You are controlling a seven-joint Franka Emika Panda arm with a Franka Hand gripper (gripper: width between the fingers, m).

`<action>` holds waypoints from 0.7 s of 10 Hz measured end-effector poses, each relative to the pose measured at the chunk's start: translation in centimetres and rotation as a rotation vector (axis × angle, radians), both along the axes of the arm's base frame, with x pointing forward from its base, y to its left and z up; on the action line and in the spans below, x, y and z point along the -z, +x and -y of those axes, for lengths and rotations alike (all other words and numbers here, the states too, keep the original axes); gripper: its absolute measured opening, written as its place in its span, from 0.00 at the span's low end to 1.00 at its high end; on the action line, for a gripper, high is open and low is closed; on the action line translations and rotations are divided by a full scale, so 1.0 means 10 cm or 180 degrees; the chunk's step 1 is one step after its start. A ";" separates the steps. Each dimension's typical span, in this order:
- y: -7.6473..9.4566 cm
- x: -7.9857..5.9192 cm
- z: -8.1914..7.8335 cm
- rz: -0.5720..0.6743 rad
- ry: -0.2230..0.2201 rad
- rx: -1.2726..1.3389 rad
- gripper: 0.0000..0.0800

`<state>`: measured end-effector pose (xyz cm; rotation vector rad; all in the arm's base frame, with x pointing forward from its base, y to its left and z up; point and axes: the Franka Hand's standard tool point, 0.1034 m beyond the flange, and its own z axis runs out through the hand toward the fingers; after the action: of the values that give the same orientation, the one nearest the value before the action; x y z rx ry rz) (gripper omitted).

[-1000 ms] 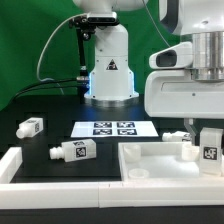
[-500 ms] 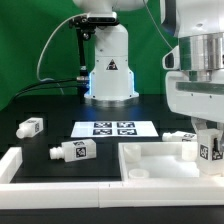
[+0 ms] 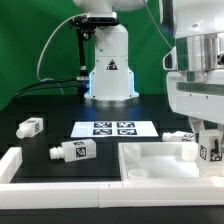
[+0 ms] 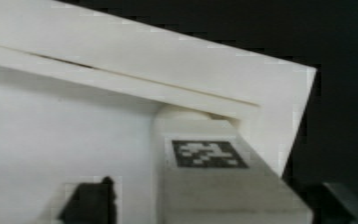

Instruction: Assemble one leg

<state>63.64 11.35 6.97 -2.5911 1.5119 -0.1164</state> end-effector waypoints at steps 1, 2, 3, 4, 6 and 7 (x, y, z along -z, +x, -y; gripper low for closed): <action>-0.01 -0.01 -0.03 0.0033 -0.0102 -0.0545 0.72; 0.00 -0.03 -0.06 0.0074 -0.0176 -0.0964 0.79; 0.00 -0.03 -0.07 0.0094 -0.0196 -0.1132 0.81; 0.00 -0.02 -0.06 0.0098 -0.0220 -0.1274 0.81; 0.00 -0.02 -0.05 0.0125 -0.0270 -0.1631 0.81; 0.03 -0.05 -0.05 0.0162 -0.0489 -0.2490 0.81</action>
Offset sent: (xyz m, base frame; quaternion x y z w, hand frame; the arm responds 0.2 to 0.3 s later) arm 0.0000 0.0000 0.0000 0.0000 0.0000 -0.1296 0.9916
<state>63.90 11.88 7.48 -3.0541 0.4025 -0.2101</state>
